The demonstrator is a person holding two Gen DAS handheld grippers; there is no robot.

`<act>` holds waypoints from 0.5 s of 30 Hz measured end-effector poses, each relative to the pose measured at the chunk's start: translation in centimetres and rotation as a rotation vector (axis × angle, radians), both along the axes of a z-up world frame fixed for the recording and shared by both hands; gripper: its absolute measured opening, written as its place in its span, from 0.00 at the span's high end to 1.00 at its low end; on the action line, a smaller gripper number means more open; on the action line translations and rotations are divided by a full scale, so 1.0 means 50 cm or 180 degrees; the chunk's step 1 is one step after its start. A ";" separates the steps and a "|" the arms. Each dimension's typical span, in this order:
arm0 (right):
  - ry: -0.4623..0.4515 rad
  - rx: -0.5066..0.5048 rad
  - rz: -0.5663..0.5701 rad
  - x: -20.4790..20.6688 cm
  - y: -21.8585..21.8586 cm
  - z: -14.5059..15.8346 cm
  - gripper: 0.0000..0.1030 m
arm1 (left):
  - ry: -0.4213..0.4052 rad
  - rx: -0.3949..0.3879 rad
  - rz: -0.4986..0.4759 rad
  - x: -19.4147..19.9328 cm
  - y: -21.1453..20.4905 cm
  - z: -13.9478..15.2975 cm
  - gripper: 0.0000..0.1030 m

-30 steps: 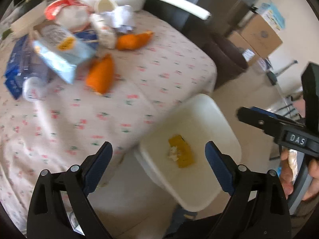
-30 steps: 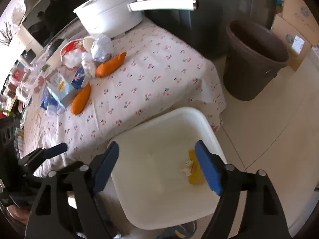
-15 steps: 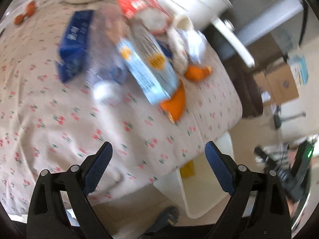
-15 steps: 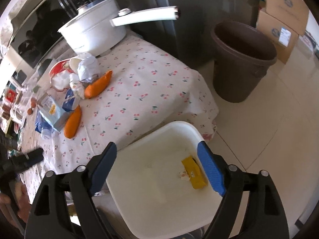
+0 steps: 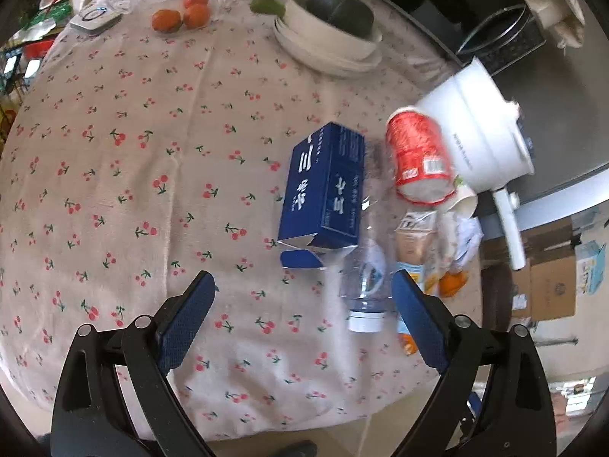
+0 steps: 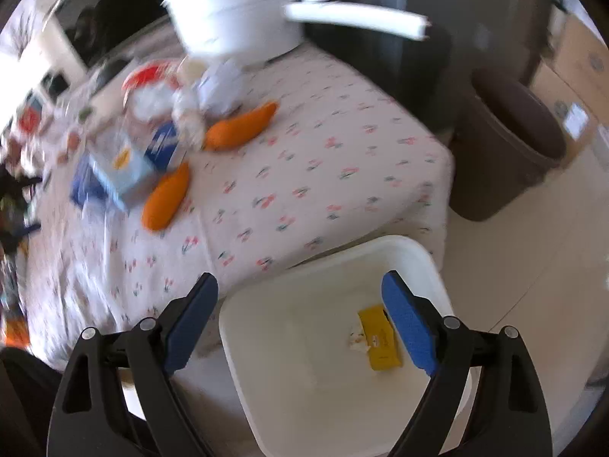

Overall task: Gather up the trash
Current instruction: 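Grasp the blue toothpaste box with the left gripper while the right grasps the milk carton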

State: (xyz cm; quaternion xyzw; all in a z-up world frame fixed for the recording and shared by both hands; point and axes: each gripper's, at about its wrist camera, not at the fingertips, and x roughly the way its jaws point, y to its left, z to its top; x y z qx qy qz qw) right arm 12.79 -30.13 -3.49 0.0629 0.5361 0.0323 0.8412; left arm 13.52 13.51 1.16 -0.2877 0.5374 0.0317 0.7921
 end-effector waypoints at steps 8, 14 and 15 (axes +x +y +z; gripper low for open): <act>-0.0210 -0.0139 0.0398 0.005 0.072 0.008 0.17 | 0.0018 0.0446 -0.0254 0.070 -0.038 -0.007 0.13; -0.0343 -0.0291 0.0858 0.020 0.142 0.014 0.17 | 0.0128 0.0789 -0.0619 0.133 -0.070 -0.033 0.32; -0.0393 -0.0369 0.0946 0.023 0.156 0.016 0.17 | 0.0161 0.0799 -0.0613 0.138 -0.064 -0.040 0.33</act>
